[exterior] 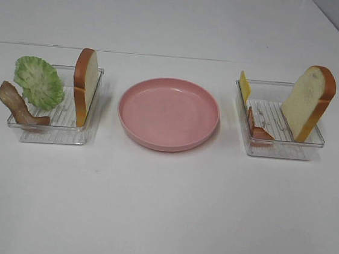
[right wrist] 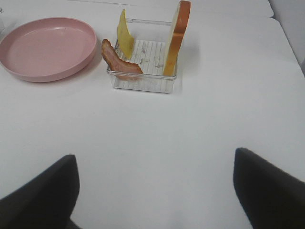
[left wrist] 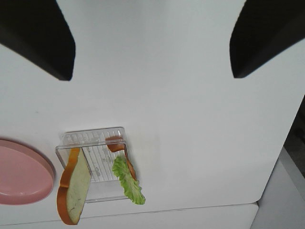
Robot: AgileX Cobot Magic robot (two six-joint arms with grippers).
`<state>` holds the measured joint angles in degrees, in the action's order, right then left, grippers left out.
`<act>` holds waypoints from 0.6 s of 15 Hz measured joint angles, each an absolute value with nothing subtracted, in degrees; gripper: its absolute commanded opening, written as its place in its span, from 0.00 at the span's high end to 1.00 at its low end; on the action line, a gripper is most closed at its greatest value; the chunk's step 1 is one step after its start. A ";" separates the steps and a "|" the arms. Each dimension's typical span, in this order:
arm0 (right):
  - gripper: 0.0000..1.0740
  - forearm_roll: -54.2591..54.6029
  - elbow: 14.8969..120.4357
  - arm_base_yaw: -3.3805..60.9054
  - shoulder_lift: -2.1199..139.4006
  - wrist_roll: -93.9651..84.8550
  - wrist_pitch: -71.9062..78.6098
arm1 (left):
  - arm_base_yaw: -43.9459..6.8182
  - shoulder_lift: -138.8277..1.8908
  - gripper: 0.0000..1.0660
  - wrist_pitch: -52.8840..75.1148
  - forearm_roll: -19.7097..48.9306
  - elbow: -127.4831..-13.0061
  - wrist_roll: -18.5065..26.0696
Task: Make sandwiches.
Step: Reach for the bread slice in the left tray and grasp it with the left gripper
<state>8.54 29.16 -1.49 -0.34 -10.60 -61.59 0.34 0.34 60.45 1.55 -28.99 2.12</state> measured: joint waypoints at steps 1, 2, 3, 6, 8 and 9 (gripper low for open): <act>0.23 8.54 29.16 -1.49 -0.34 -10.60 -61.59 | 0.34 0.34 0.22 60.45 1.55 -28.99 2.12; 0.23 8.54 29.16 -1.49 -0.34 -10.60 -61.59 | 0.34 0.34 0.22 60.45 1.55 -28.99 2.12; 0.23 8.54 29.16 -1.49 -0.34 -10.60 -61.59 | 0.34 0.34 0.22 60.45 1.55 -28.99 2.12; 0.23 8.54 29.16 -1.49 -0.34 -10.60 -61.59 | 0.34 0.34 0.22 60.45 1.55 -28.99 2.12; 0.23 8.54 29.16 -1.49 -0.34 -10.60 -61.59 | 0.34 0.34 0.22 60.45 1.55 -28.99 2.12; 0.23 8.54 29.16 -1.49 -0.34 -10.60 -61.59 | 0.34 0.34 0.22 60.16 1.55 -29.05 2.12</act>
